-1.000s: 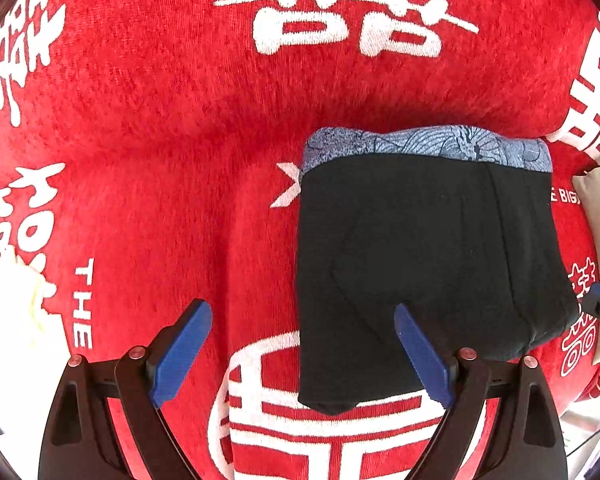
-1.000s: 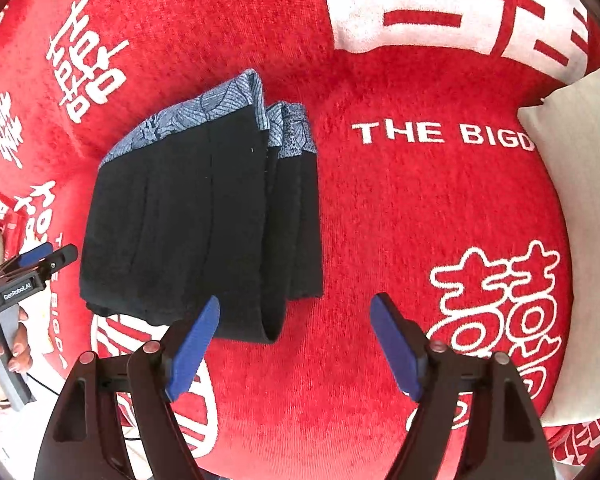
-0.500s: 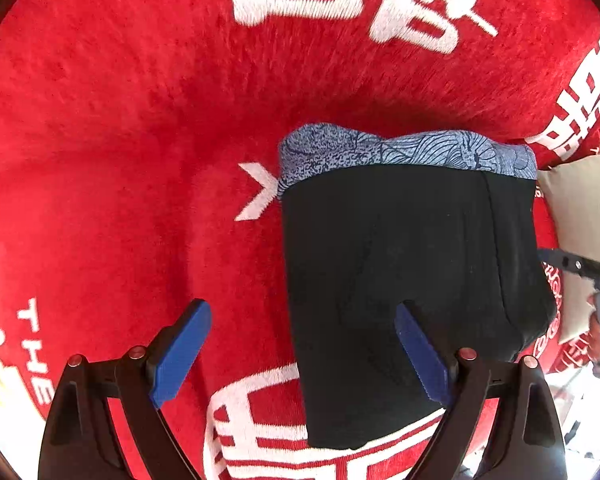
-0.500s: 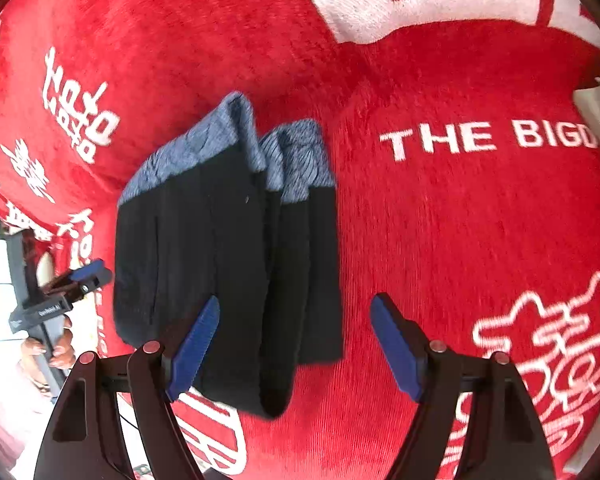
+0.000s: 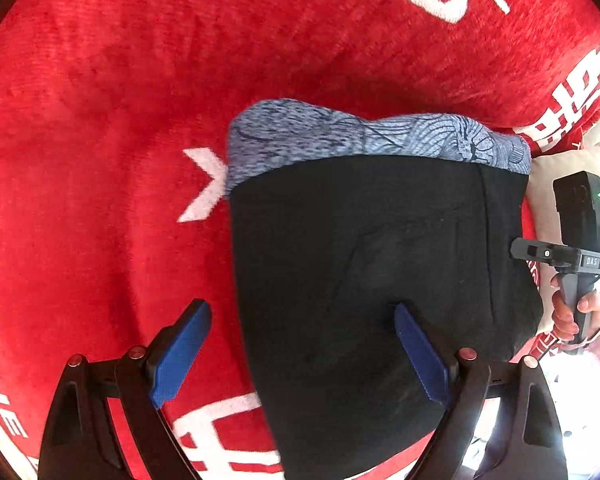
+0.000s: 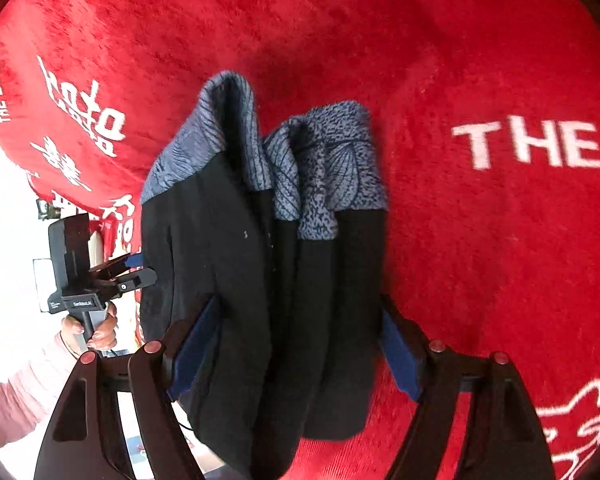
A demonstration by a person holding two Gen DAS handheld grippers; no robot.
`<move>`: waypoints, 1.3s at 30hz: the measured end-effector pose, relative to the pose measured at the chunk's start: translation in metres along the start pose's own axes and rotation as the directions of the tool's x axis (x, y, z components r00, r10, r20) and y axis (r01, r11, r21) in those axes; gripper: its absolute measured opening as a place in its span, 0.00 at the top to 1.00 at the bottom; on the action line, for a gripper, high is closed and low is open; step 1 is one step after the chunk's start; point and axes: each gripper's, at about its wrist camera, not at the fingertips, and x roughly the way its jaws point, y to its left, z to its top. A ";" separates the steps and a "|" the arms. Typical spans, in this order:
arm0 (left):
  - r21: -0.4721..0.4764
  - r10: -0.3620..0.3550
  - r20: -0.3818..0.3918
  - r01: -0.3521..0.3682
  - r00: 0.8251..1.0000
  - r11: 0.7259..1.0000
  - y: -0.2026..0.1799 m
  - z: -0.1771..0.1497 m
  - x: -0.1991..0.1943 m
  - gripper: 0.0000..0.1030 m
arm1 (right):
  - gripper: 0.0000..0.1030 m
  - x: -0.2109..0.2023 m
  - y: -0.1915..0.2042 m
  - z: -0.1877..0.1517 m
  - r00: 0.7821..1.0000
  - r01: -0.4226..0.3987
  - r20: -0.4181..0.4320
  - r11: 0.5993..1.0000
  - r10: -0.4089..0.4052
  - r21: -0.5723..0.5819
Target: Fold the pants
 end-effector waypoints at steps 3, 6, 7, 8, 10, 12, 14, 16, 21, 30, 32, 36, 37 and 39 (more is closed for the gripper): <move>0.017 0.023 0.033 -0.023 0.999 1.000 -0.017 -0.001 -0.002 0.26 | 0.40 0.004 0.009 0.000 1.000 0.024 0.003 0.999 -0.024 0.032; 0.025 0.056 0.082 -0.058 0.995 0.998 -0.031 -0.008 -0.014 0.46 | 0.53 0.000 0.019 -0.001 1.000 0.024 0.017 0.999 -0.025 0.044; 0.016 0.059 0.095 -0.061 0.994 0.998 -0.034 -0.009 -0.019 0.49 | 0.57 -0.002 0.024 -0.002 0.999 0.018 0.027 0.999 -0.019 0.045; 0.006 0.058 0.104 -0.059 0.993 0.998 -0.036 -0.011 -0.024 0.53 | 0.58 -0.005 0.028 -0.003 0.999 0.012 0.037 0.999 -0.014 0.046; -0.017 0.054 0.121 -0.052 0.991 0.998 -0.039 -0.016 -0.034 0.57 | 0.62 -0.012 0.035 -0.007 0.999 -0.007 0.052 0.999 0.005 0.046; -0.021 0.058 0.129 -0.055 0.990 0.998 -0.041 -0.020 -0.042 0.57 | 0.63 -0.016 0.040 -0.010 0.998 -0.026 0.056 0.999 0.024 0.044; -0.022 0.062 0.133 -0.060 0.989 0.998 -0.046 -0.029 -0.051 0.57 | 0.63 -0.020 0.047 -0.016 0.998 -0.035 0.050 0.999 0.033 0.034; -0.030 0.062 0.138 -0.058 0.988 0.998 -0.049 -0.038 -0.061 0.57 | 0.64 -0.025 0.053 -0.023 0.998 -0.056 0.045 0.998 0.054 0.038; -0.057 0.090 0.178 -0.081 0.980 0.995 -0.061 -0.073 -0.094 0.57 | 0.64 -0.041 0.071 -0.047 0.993 -0.107 0.060 0.994 0.106 0.014; -0.093 0.144 0.162 -0.130 0.976 0.987 -0.071 -0.134 -0.083 0.57 | 0.64 -0.020 0.086 -0.101 0.996 -0.083 0.033 0.996 0.082 0.018; -0.096 0.140 0.144 -0.127 0.980 0.987 -0.065 -0.145 -0.067 0.57 | 0.64 -0.011 0.084 -0.110 0.998 -0.057 0.034 0.998 0.057 0.019; -0.097 0.173 0.147 -0.160 0.974 0.982 -0.057 -0.157 -0.045 0.50 | 0.58 0.007 0.071 -0.126 0.996 0.077 0.034 0.997 -0.077 -0.010; -0.100 0.190 0.167 -0.175 0.967 0.979 -0.057 -0.159 -0.046 0.46 | 0.51 0.010 0.073 -0.129 0.992 0.120 0.052 0.993 -0.118 -0.022; -0.098 0.231 0.181 -0.216 0.956 0.971 -0.059 -0.160 -0.048 0.43 | 0.42 0.010 0.073 -0.132 0.974 0.214 0.081 0.977 -0.212 -0.022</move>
